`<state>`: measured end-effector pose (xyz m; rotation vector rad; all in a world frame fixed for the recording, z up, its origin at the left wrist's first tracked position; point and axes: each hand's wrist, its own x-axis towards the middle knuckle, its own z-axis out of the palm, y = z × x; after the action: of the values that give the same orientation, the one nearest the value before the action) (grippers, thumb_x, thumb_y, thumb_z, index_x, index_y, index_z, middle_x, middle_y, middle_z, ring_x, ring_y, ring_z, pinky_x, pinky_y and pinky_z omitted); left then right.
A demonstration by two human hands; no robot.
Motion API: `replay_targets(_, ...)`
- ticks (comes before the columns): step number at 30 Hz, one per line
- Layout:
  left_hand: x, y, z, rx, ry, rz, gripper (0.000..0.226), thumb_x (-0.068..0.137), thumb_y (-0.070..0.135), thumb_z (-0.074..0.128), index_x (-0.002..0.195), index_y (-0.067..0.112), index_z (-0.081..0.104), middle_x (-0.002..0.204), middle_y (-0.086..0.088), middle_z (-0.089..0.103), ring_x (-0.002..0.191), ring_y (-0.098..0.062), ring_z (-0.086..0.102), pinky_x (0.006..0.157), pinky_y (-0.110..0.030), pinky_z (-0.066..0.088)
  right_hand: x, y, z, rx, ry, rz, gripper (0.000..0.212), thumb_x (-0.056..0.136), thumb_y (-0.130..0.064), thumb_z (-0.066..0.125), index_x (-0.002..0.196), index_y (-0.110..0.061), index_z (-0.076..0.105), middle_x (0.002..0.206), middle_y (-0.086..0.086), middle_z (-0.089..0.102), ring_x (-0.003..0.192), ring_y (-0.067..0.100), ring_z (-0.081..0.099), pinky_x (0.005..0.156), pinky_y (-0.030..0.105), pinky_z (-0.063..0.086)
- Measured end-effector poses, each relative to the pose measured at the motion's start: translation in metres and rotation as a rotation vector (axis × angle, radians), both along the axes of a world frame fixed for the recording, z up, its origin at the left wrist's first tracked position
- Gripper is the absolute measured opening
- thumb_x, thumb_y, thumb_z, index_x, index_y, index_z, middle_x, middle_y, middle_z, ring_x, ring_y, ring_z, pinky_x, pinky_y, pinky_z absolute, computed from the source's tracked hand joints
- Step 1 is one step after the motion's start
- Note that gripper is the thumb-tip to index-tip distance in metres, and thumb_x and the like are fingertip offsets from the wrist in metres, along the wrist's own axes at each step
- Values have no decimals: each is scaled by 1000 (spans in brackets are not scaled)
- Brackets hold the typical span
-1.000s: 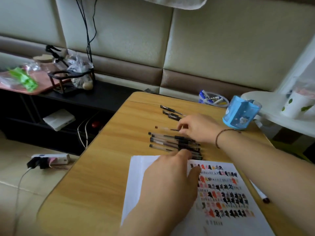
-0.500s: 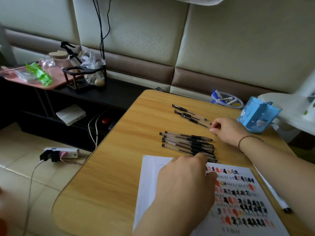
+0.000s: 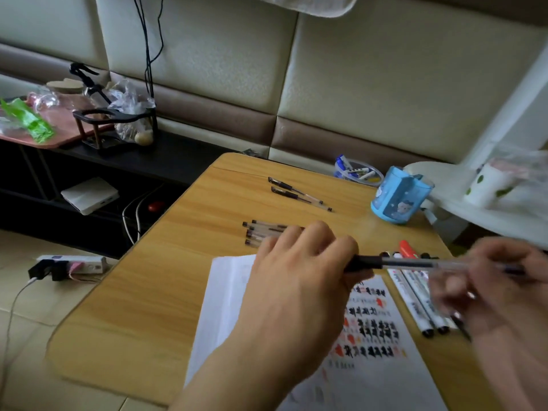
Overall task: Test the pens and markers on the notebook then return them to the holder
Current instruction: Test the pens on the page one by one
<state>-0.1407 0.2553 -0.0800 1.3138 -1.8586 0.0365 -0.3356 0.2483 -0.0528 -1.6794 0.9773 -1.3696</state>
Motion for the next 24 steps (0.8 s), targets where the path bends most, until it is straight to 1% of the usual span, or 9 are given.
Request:
replay_targets(1, -5, 4, 1, 8, -44, -88, 19, 92, 41, 40, 92, 27, 53, 89, 9, 52, 77, -15, 49, 64, -33, 43, 0, 4, -5, 61, -64, 50, 37, 57, -51, 85, 69, -21, 66, 53, 5, 61, 47, 15, 58, 42, 18, 46)
replay_targets(4, -13, 14, 2, 71, -178, -311, 7, 88, 24, 54, 94, 27, 55, 86, 7, 57, 73, -16, 52, 59, -35, 46, 13, 16, -19, 113, 13, 87, 56, 53, -70, 76, 69, -17, 65, 48, 12, 56, 46, 22, 54, 45, 21, 44)
replay_targets(7, -10, 14, -3, 239, -139, -426, 13, 91, 27, 49, 101, 32, 55, 92, 8, 69, 79, -15, 63, 63, -36, 51, 14, 16, -32, 91, -29, 129, 49, 65, -65, 73, 60, -19, 57, 44, 8, 51, 41, 19, 51, 48, 19, 42)
replay_targets(11, -8, 14, -8, 270, -85, -487, 14, 93, 37, 47, 101, 33, 58, 88, 9, 71, 76, -14, 65, 62, -35, 50, 4, 12, -39, 105, 12, 245, 38, 77, -56, 70, 62, -25, 54, 45, 7, 55, 42, 26, 53, 51, 24, 42)
replay_targets(15, -7, 11, -9, 254, -101, -487, 16, 94, 46, 49, 104, 38, 57, 82, 11, 68, 70, -9, 59, 58, -32, 48, -1, 11, -37, 95, 23, 293, 31, 82, -46, 68, 66, -23, 55, 51, 7, 58, 49, 30, 59, 55, 28, 49)
replay_targets(19, -4, 12, -12, 322, -144, -316, 43, 83, 72, 42, 116, 45, 45, 61, 4, 52, 61, -10, 49, 60, -31, 47, -6, 10, -41, 179, -44, 251, 36, 75, -52, 72, 81, -17, 67, 64, 13, 66, 62, 31, 63, 58, 32, 51)
replay_targets(20, -2, 12, -13, 343, -143, -272, 44, 83, 72, 38, 117, 45, 40, 65, 4, 52, 65, -11, 52, 64, -32, 47, -8, 8, -44, 200, -40, 225, 40, 73, -54, 73, 86, -17, 70, 70, 17, 69, 67, 31, 65, 58, 32, 52)
replay_targets(22, 2, 10, -15, 403, -123, -226, 35, 85, 55, 29, 118, 43, 36, 80, 6, 59, 79, -17, 56, 72, -35, 45, -12, 6, -52, 250, 27, 162, 38, 67, -50, 79, 85, -17, 73, 77, 19, 71, 70, 27, 68, 56, 28, 52)
replay_targets(24, 4, 8, -18, 445, -114, -177, 31, 86, 41, 24, 115, 42, 36, 93, 7, 62, 84, -19, 56, 75, -37, 45, -13, 4, -63, 261, 156, 81, 27, 67, -39, 81, 71, -14, 69, 63, 16, 69, 53, 20, 63, 48, 24, 48)
